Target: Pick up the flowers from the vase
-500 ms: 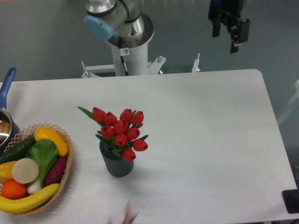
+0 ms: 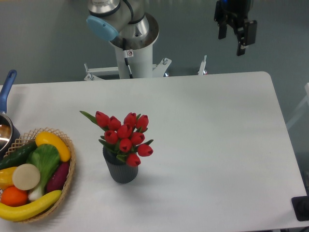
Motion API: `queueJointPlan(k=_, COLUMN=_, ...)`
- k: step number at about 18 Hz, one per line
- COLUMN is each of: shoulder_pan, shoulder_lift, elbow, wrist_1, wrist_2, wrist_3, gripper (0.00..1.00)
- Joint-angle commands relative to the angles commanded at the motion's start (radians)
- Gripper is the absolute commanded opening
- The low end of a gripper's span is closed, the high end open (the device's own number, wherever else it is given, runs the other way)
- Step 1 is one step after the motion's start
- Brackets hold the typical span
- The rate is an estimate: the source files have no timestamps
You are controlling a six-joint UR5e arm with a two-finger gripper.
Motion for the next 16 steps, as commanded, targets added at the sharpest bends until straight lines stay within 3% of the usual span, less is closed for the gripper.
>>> queueJointPlan(k=3, shoulder_pan=0.002, shoulder_lift=0.009, elbow=-0.041, wrist_1=0.003, wrist_2=-0.095, wrist_3=-0.045, gripper=1.00)
queueJointPlan(k=10, shoulder_pan=-0.052, shoulder_lift=0.008, elbow=-0.086, wrist_1=0.005, wrist_2=-0.158, wrist_3=-0.245, gripper=1.00)
queueJointPlan(k=13, shoulder_pan=-0.080, shoulder_lift=-0.001, elbow=-0.126, wrist_1=0.044, wrist_2=-0.250, wrist_3=-0.348, gripper=1.00)
queueJointPlan(k=16, shoulder_pan=-0.091, shoulder_lift=-0.020, elbow=-0.169, wrist_1=0.094, wrist_2=-0.370, wrist_3=-0.362, gripper=1.00)
